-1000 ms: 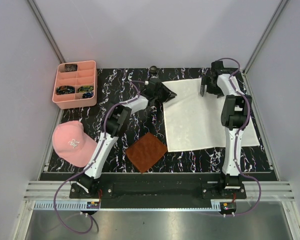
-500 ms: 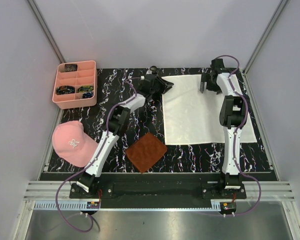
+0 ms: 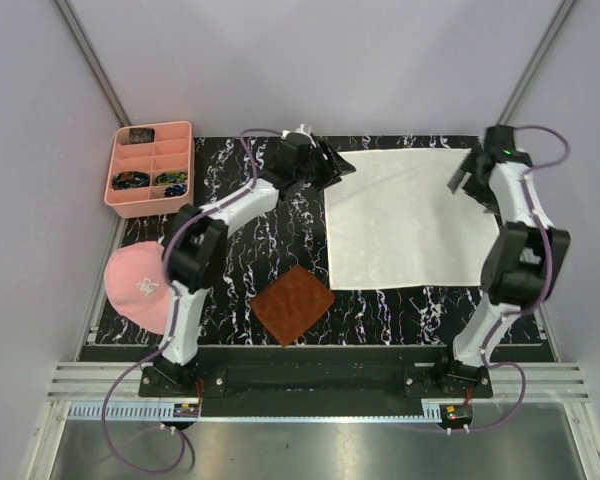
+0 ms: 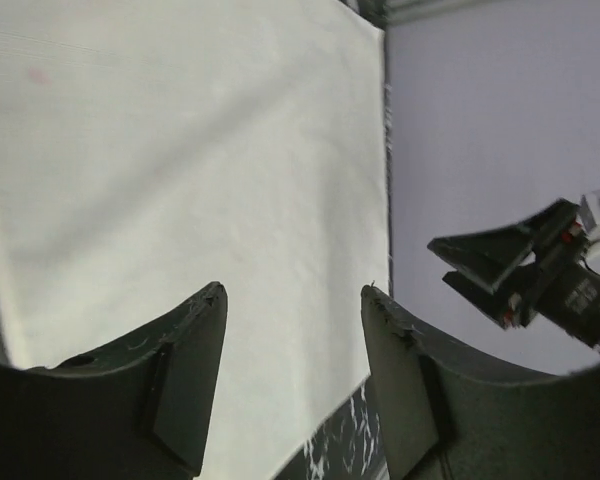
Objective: Fold the napkin into a case and place the utensils inside
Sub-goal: Pick up the flattened napkin from the center of the board.
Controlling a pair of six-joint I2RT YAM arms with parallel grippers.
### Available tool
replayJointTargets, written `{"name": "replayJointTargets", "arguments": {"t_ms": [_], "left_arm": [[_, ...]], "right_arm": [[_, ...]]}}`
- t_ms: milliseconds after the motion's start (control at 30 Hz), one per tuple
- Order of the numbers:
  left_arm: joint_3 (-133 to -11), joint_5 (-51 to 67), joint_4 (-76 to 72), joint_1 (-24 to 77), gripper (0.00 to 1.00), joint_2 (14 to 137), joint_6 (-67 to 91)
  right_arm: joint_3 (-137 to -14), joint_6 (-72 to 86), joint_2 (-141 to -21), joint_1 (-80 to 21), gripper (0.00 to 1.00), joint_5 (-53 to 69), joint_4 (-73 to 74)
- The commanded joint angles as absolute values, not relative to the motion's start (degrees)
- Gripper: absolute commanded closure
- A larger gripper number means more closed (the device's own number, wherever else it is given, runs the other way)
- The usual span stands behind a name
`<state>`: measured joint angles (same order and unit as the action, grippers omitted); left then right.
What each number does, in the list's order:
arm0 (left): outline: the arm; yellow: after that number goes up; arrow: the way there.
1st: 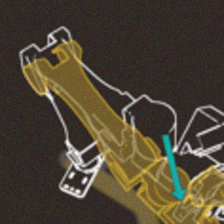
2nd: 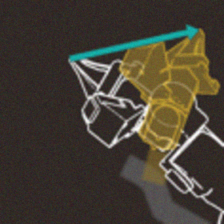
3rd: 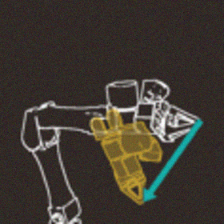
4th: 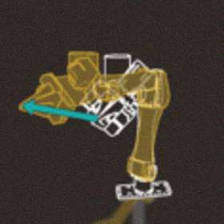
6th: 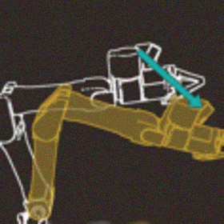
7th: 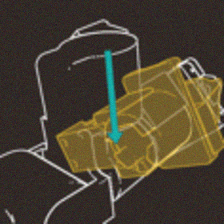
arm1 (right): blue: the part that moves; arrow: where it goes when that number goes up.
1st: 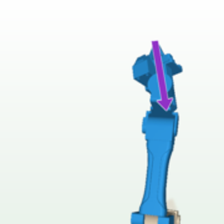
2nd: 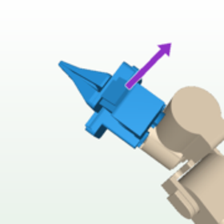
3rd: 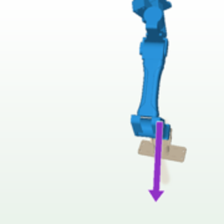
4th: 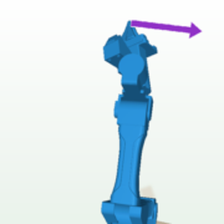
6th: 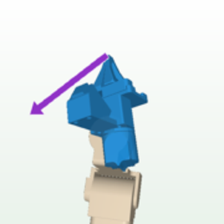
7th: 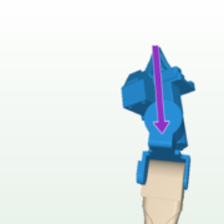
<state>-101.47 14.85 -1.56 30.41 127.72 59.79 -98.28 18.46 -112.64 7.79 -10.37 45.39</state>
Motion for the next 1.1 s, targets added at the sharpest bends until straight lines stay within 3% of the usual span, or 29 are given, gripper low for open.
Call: {"name": "replayJointTargets", "arguments": {"t_ms": [0,100,233,467,733,1067], "left_arm": [[-93.55,15.02,-0.17,35.41,0.42,113.85,51.68],[-89.23,16.08,1.04,38.31,0.46,110.58,51.07],[-88.07,18.27,5.78,41.57,0.48,106.62,48.08],[-82.81,19.6,12.39,46.57,0.47,99.07,39.74],[-72.7,17.41,13.62,51.85,0.43,92.2,31.74],[-72.33,16.34,17.84,53.09,0.39,89.65,27.86]], "right_arm": [[-79.34,27.85,-98.28,20.09,0.02,-12.21,42.29],[-68.52,29.96,-91.6,24.94,0.07,-15.27,38.16],[-59.53,31.29,-85.96,30.91,0.19,-18.37,33.93],[-56.69,29.71,-86.92,33.49,0.35,-19.86,31.56],[-57.04,31.29,-90.69,33.49,0.37,-18.99,29.27],[-56.95,32.61,-95.8,33.84,0.4,-16.79,27.6]]}}
